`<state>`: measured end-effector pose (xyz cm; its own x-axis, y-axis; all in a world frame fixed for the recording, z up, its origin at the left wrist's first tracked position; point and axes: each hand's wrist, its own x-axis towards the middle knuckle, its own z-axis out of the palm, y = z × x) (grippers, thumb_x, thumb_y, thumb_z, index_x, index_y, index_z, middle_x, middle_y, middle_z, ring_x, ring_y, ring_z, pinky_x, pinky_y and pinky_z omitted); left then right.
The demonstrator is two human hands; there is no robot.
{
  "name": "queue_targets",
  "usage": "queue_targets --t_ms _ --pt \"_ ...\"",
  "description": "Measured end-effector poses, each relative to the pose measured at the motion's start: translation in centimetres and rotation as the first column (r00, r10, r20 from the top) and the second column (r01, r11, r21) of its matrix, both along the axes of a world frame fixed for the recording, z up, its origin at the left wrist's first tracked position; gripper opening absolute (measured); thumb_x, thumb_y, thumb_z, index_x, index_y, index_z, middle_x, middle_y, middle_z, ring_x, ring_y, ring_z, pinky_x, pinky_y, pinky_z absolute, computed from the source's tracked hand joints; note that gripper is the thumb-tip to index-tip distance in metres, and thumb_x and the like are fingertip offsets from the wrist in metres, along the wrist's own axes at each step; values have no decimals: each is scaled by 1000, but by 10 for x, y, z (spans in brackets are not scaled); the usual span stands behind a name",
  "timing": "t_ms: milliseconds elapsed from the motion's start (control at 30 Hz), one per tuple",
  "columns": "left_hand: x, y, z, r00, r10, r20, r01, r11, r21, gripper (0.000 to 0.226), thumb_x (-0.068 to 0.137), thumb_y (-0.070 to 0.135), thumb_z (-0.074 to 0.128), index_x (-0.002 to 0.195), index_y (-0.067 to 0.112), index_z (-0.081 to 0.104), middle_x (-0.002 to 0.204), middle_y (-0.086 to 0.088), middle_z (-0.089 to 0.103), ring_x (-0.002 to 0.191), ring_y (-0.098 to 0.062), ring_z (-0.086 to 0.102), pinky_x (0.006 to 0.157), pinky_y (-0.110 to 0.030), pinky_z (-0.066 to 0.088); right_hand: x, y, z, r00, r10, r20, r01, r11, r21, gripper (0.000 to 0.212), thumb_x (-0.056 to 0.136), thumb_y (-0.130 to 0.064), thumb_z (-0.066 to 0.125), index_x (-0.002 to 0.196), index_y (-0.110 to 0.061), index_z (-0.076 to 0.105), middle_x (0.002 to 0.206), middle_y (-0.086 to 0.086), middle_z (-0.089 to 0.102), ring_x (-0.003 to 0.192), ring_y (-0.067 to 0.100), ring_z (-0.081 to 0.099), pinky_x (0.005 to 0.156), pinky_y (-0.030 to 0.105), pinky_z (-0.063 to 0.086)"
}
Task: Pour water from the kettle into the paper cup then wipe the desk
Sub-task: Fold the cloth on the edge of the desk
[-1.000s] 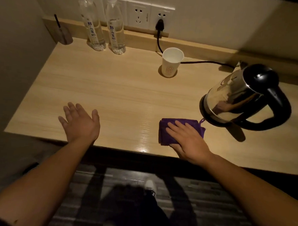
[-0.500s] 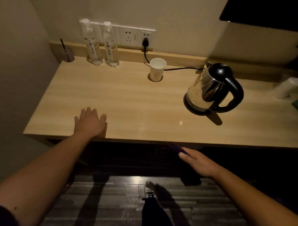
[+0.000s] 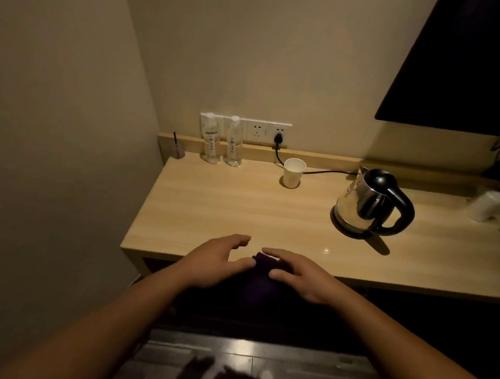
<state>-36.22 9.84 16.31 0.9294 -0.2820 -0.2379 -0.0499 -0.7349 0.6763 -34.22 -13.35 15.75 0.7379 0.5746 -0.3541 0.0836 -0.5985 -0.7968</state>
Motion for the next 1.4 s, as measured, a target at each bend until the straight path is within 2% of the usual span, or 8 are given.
queue_targets --t_ms 133,300,467,633,967,1167,1300,1400 --pt "-5 25 10 995 -37 -95 39 999 12 70 85 42 69 146 29 37 140 7 53 125 -7 50 103 -28 42 5 37 8 996 90 21 -90 995 -33 34 87 -38 64 112 -37 41 102 -3 67 88 13 66 81 35 53" --pt "9 60 11 990 -138 -32 141 982 129 23 89 30 65 111 27 63 105 9 65 96 -8 59 86 -32 49 29 76 10 955 239 174 -217 966 -138 34 84 -41 67 96 -31 37 95 -1 65 76 15 57 66 29 43" --pt "38 93 6 980 -196 21 186 955 233 16 92 34 58 107 29 60 100 15 56 91 -5 52 82 -29 45 74 77 -7 899 374 229 -306 909 -281 42 87 -36 64 123 -30 44 114 -5 66 96 15 61 82 28 47" --pt "79 132 -12 986 -119 119 79 951 297 18 92 29 58 109 28 62 103 10 59 92 -12 55 81 -33 45 129 83 -19 833 449 324 -331 873 -358 26 90 -26 58 115 -26 61 108 -5 66 96 14 57 79 30 45" --pt "164 156 -81 870 -229 437 -27 863 505 18 81 15 64 98 20 64 92 0 68 83 -23 61 74 -37 46 195 121 -79 568 323 757 28 912 -410 13 76 -10 65 87 -11 61 86 10 62 76 30 55 62 38 42" --pt "116 154 -173 897 -396 196 215 779 590 37 76 32 74 111 21 67 125 -2 65 114 -21 61 88 -35 50 122 116 -160 775 331 538 -79 896 -438 26 81 -30 61 92 -7 63 105 14 63 89 32 60 71 40 50" --pt "106 163 -182 923 -345 170 206 817 538 51 91 48 40 128 19 60 142 -3 53 127 -21 52 101 -40 42 111 116 -162 814 218 538 -5 930 -369 31 88 -33 56 95 -5 67 116 14 62 96 29 59 80 39 50" --pt "119 156 -171 952 -234 198 133 898 420 36 93 37 48 119 18 64 137 -5 57 119 -25 57 96 -39 43 126 124 -153 818 172 549 54 927 -370 27 86 -28 52 86 -8 70 108 13 68 91 32 64 78 37 51"
